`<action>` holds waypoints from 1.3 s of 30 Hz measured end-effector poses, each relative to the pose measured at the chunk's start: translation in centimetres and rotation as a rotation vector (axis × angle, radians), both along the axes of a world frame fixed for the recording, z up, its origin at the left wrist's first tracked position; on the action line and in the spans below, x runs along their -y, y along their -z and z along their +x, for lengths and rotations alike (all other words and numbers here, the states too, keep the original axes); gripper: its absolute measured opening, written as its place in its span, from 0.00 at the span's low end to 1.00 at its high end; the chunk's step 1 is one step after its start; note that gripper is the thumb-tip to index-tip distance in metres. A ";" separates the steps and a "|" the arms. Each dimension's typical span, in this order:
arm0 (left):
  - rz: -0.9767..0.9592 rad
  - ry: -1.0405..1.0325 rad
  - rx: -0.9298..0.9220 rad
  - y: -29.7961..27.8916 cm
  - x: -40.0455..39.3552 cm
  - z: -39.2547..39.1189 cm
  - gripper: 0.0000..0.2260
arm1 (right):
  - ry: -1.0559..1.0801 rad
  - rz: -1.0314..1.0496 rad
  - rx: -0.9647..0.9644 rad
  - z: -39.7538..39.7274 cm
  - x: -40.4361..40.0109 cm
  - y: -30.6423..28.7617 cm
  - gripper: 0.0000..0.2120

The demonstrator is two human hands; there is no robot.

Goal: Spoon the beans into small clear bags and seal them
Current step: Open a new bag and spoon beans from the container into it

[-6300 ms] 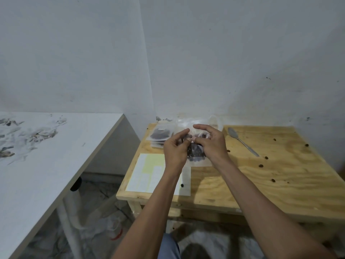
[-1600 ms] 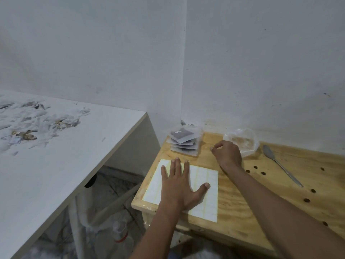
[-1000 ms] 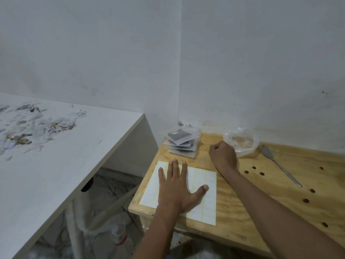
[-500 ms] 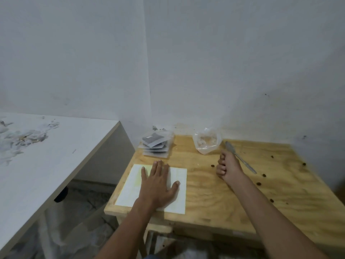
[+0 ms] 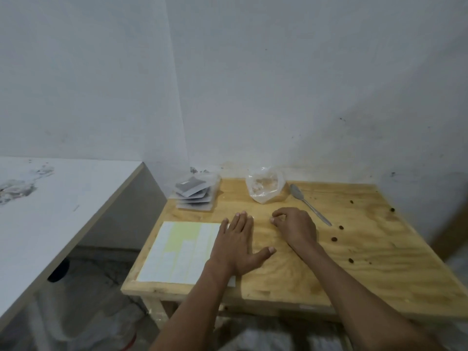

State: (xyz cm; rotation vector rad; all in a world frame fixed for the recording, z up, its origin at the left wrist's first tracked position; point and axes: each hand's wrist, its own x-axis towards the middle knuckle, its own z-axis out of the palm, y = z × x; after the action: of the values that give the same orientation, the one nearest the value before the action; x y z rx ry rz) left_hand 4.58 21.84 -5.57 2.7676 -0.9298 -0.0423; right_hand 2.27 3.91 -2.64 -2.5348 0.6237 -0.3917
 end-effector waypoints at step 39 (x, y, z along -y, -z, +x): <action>-0.112 -0.037 -0.027 -0.3 -0.1 -0.1 0.49 | -0.078 -0.194 -0.061 2.0 2.8 -1.1 0.06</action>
State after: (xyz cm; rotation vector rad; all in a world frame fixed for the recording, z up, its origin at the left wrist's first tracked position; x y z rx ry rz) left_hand 4.49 21.95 -5.22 2.6732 -0.8473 -0.0211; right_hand 4.31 1.15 -1.50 -2.7550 0.5296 -0.3639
